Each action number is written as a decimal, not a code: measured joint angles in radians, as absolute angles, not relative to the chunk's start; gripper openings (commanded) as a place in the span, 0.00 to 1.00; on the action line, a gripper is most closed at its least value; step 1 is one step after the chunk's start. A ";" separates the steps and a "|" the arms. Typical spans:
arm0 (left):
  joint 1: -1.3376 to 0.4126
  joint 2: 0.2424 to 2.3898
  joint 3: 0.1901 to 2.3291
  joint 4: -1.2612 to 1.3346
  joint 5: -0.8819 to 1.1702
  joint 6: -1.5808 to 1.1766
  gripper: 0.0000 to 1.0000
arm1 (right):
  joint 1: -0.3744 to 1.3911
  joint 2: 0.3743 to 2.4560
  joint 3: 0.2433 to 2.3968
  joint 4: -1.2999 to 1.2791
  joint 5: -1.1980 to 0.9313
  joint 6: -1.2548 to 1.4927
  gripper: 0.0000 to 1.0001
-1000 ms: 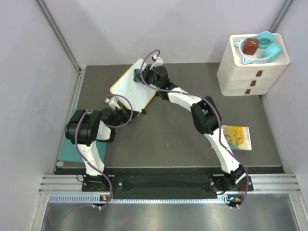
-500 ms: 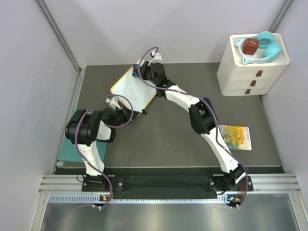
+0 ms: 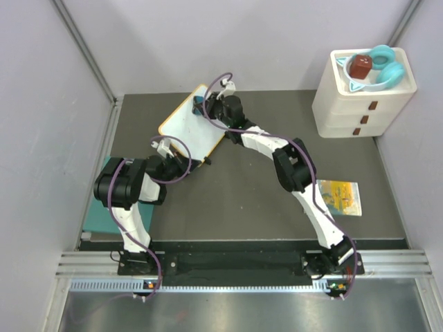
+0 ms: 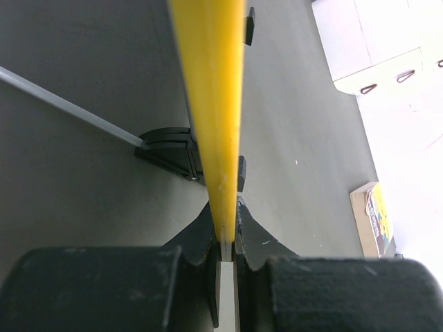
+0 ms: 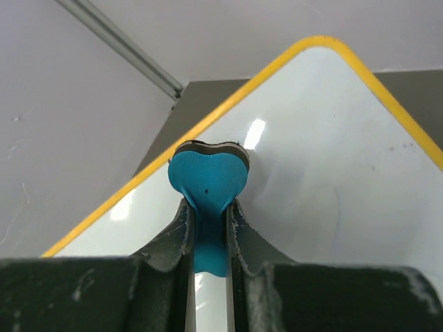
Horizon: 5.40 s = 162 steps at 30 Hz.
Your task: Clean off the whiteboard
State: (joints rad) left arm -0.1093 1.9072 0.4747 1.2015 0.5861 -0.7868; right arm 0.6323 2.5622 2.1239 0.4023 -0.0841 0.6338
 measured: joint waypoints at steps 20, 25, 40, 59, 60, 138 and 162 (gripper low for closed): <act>-0.109 1.907 0.472 1.198 0.580 -0.783 0.00 | 0.699 2.452 1.948 0.413 -0.219 0.630 0.00; -0.110 1.906 0.468 1.201 0.578 -0.779 0.00 | 0.731 2.452 2.018 0.302 -0.268 0.620 0.00; -0.112 1.907 0.469 1.195 0.570 -0.790 0.00 | 0.713 2.447 2.035 0.162 -0.290 0.678 0.00; -0.116 1.906 0.473 1.205 0.572 -0.774 0.00 | 0.516 2.535 2.136 0.052 -0.266 0.764 0.00; -0.117 1.906 0.473 1.205 0.572 -0.775 0.00 | 0.517 2.548 2.159 0.057 -0.267 0.765 0.00; -0.127 1.906 0.470 1.201 0.569 -0.782 0.00 | 0.699 2.451 1.988 0.350 -0.293 0.627 0.00; -0.133 1.902 0.467 1.209 0.571 -0.752 0.00 | 0.395 2.447 1.776 0.295 -0.249 0.827 0.00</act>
State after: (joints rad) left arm -0.1329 1.9022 0.4675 1.2095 0.5713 -0.7525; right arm 0.3950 2.4470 1.7763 0.2951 -0.2485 0.8268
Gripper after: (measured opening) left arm 0.101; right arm 0.114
